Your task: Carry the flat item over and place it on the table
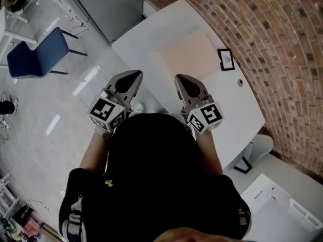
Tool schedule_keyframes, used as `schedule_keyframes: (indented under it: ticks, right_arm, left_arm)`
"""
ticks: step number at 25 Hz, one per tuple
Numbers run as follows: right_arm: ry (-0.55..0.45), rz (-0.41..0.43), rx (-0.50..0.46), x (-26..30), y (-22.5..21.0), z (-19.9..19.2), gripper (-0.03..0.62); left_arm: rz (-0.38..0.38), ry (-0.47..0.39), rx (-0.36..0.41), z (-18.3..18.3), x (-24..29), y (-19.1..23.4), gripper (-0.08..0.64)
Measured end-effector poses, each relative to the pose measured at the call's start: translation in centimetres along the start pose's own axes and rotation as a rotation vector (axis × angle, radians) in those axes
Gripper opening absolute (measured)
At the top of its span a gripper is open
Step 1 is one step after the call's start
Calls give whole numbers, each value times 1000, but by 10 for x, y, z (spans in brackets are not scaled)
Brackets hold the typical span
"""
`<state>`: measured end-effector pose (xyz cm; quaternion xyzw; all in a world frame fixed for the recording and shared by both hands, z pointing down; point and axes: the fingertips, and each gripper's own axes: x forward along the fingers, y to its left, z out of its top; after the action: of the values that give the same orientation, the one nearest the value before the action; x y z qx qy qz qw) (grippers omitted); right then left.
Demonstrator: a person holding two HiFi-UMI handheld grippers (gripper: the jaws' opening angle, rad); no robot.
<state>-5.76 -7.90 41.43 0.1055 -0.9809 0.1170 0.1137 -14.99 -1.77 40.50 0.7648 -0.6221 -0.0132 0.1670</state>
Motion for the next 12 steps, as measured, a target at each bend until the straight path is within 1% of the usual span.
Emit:
schedule_keyframes:
  ticks: [4, 9, 12]
  right_arm:
    - [1, 9, -6, 2, 6, 2, 11]
    - [-2, 4, -7, 0, 8, -1, 11]
    - [5, -4, -4, -3, 8, -5, 11]
  left_arm:
    - [17, 9, 33, 4, -3, -2, 3]
    - [-35, 7, 51, 4, -3, -13, 3]
    - [-79, -2, 62, 5, -2, -24, 3]
